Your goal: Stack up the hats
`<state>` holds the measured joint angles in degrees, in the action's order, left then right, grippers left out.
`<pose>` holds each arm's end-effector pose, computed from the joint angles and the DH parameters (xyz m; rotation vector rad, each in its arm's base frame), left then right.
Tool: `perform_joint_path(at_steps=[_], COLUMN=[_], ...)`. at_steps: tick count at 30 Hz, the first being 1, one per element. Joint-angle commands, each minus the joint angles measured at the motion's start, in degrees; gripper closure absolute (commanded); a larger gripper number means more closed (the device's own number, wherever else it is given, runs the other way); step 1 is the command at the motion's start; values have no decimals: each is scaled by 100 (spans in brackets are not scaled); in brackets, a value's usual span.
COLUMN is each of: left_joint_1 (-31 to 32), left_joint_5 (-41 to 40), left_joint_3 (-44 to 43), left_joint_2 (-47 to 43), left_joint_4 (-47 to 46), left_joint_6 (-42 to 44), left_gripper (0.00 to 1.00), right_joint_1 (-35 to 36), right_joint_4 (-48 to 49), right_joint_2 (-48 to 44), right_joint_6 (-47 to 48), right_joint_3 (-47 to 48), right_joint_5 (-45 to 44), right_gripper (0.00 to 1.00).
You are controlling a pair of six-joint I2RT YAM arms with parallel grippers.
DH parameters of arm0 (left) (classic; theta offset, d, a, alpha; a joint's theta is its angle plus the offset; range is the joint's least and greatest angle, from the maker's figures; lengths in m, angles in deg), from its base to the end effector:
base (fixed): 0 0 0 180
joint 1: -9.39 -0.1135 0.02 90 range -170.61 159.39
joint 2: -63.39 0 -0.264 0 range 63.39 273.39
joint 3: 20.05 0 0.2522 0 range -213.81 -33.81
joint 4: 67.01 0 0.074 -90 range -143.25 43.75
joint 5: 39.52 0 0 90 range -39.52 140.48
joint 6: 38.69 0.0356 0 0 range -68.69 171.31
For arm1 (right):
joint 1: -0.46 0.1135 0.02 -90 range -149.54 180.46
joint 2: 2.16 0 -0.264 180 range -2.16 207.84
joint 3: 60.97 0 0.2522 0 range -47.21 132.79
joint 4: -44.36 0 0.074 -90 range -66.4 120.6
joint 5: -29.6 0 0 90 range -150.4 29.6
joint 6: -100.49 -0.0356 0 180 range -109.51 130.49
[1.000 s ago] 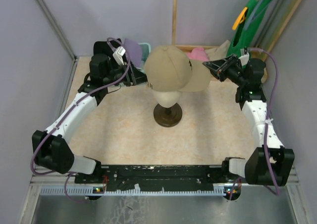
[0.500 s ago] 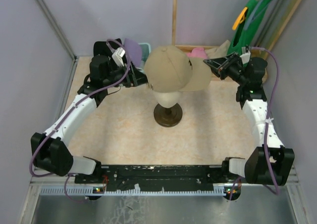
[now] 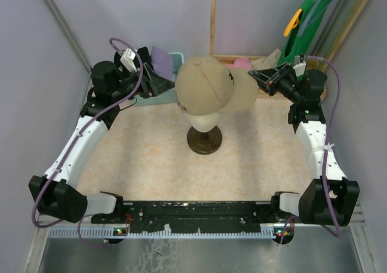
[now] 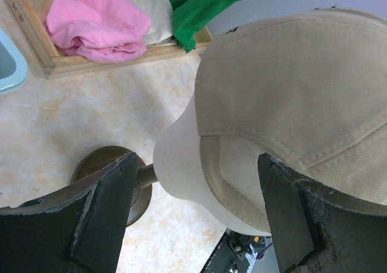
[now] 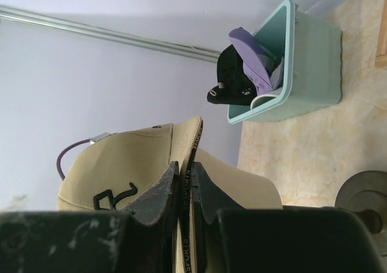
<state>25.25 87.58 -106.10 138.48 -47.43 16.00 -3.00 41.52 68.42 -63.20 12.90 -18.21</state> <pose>0.2836 -0.1029 0.4012 0.2049 1.8358 -1.1962 0.2853 0.0067 0.3777 0.5322 1.7059 1.4911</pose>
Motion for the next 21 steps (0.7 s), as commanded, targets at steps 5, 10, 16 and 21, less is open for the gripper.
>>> perform_joint_path(at_steps=[5,10,16,21], left_joint_1=[-482,-923,-1347,-1742], left_joint_5=[-240,-726,-909,-1381], left_joint_3=[66,264,-147,-986], left_joint_2=[-366,-213,502,1194], left_joint_4=[175,184,146,761], left_joint_6=[-157,-122,-89,494], left_gripper=[13,11,9,7], right_joint_1=[56,-76,-408,-572], right_joint_4=[466,396,125,-676], right_joint_2=[-271,-337,-420,-510], right_joint_6=[-49,33,407,1206], right_joint_3=[268,194,-147,-192], right_joint_5=[248,206,87,-169], right_gripper=[75,43,36,33])
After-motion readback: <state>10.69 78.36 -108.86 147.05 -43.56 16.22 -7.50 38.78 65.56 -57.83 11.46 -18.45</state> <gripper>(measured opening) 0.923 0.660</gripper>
